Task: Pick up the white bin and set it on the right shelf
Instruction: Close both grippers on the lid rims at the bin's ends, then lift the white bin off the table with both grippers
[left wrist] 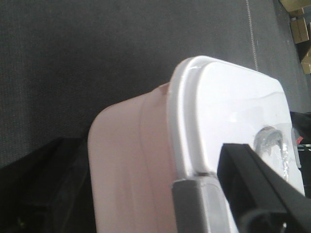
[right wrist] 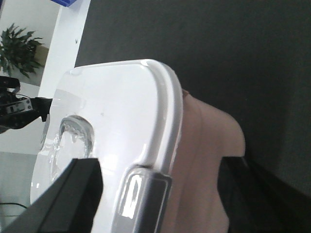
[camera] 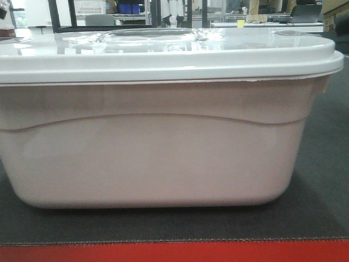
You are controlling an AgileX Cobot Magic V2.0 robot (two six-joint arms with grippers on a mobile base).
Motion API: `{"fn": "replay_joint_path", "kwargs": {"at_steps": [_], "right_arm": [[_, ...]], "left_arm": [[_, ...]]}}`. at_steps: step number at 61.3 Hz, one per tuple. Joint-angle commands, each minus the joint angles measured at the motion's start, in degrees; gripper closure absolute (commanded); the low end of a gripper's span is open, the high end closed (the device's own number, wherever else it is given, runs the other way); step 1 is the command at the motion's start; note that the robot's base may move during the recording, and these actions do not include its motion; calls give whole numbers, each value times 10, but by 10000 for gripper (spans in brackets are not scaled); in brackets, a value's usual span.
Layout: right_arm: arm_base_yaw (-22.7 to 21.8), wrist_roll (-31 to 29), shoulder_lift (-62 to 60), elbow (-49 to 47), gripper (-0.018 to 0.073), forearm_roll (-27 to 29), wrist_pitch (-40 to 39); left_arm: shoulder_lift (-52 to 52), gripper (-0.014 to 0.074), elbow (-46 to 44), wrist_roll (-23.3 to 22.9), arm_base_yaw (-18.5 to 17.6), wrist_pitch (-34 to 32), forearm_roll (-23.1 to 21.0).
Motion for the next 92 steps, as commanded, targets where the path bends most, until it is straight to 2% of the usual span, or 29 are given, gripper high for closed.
{"fn": "replay_joint_path", "kwargs": {"at_steps": [1,10,19,36,51,60,71,81,92], "right_arm": [[-1,-31,-3,10,-31,82,78],[15,-70,14,46,-31,132,78],[41,-80,29,63,-31,154,78],[75,-86,29,64,-31,177,78],[77,-86,29,64,-17,185,78],[77,-86,29,64,148,185,78],[77,-86,29,64,329,186,78],[77,-86,21,64,365,200,78],[77,-86,-3,64,366,256,78]], "left_arm": [[-12,145,-18,4,-5,82,-53],[-11,145,-18,4,-28,82,-55],[-11,145,-18,3,-55,82,-54],[-11,145,-18,-4,-92,82,-55],[-11,156,-18,-8,-113,82,-56],[-11,237,-18,-17,-115,82,-62],[-11,390,-18,-19,-115,82,-86],[-11,542,-18,-19,-115,82,-137],[-13,667,-18,-19,-116,82,-187]]}}
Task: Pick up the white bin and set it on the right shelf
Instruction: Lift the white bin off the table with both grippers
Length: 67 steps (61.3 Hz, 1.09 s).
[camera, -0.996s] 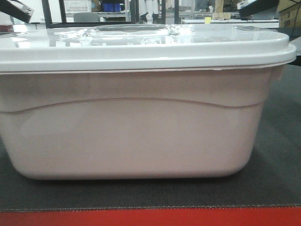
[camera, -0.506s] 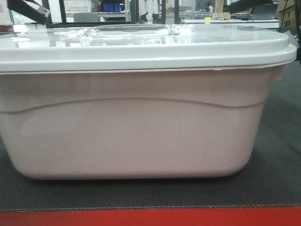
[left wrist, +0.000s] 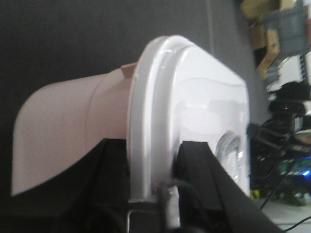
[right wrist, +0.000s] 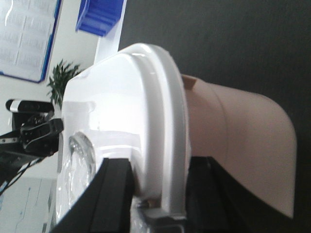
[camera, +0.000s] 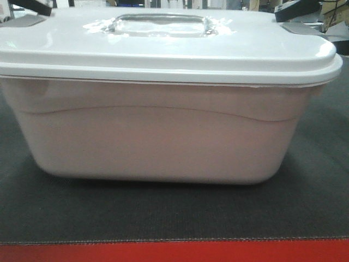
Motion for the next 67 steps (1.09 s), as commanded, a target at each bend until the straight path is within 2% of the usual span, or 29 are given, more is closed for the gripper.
{"fn": "replay_joint_path", "kwargs": {"at_steps": [1,8,18,36,48,60,67], "right_arm": [[8,-10,-43,-14,366,93,139],[8,-10,-65,-14,367,139,139],[8,-10,-94,-14,367,213,139],[8,13,-135,-40,368,215,139],[8,30,-156,-68,375,215,137],[8,30,-172,-94,490,215,131],[8,30,-175,-96,493,215,131]], "left_arm": [[-23,675,-16,11,-12,115,-75],[-26,725,-16,11,-13,115,-108],[-36,722,-16,11,-13,115,-179],[-64,722,-19,11,-13,115,-274],[-73,722,-45,10,-13,115,-278],[-80,722,-81,0,-24,115,-272],[-80,722,-99,-2,-41,115,-256]]}}
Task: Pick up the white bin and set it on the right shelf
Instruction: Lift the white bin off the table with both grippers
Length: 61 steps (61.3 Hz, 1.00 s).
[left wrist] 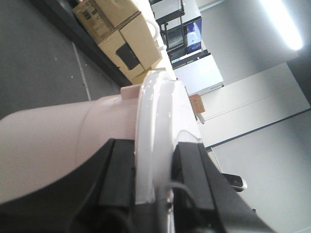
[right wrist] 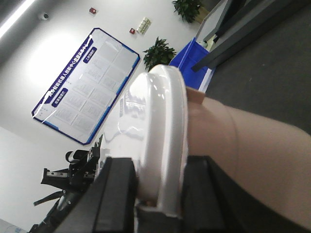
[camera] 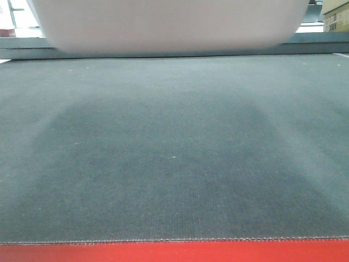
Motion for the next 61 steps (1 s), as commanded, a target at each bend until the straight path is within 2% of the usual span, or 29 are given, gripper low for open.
{"fn": "replay_joint_path", "kwargs": {"at_steps": [1,9,33,61], "right_arm": [[13,-1,-27,-25,493,80,163],[13,-1,-27,-25,493,80,163],[13,-1,-27,-25,493,79,157],[13,-1,-27,-25,493,79,94]], "left_arm": [[-28,722,-33,-4,-37,120,-24],[-28,722,-40,-4,-54,120,-18],[-28,722,-40,-4,-54,119,-8],[-28,722,-40,-4,-54,118,-8]]}}
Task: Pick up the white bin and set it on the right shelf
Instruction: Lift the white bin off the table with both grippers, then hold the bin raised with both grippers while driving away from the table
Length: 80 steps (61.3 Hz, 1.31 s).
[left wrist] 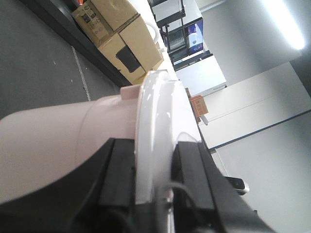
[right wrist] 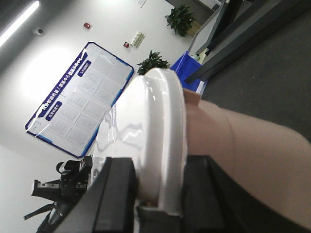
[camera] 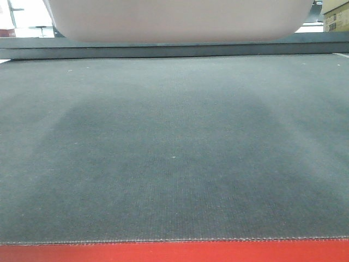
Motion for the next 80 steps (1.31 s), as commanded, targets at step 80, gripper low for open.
{"fn": "replay_joint_path", "kwargs": {"at_steps": [80], "right_arm": [[18,-4,-19,-25,493,73,89]], "left_arm": [[-28,722,-22,5,-28,145,-14]]}}
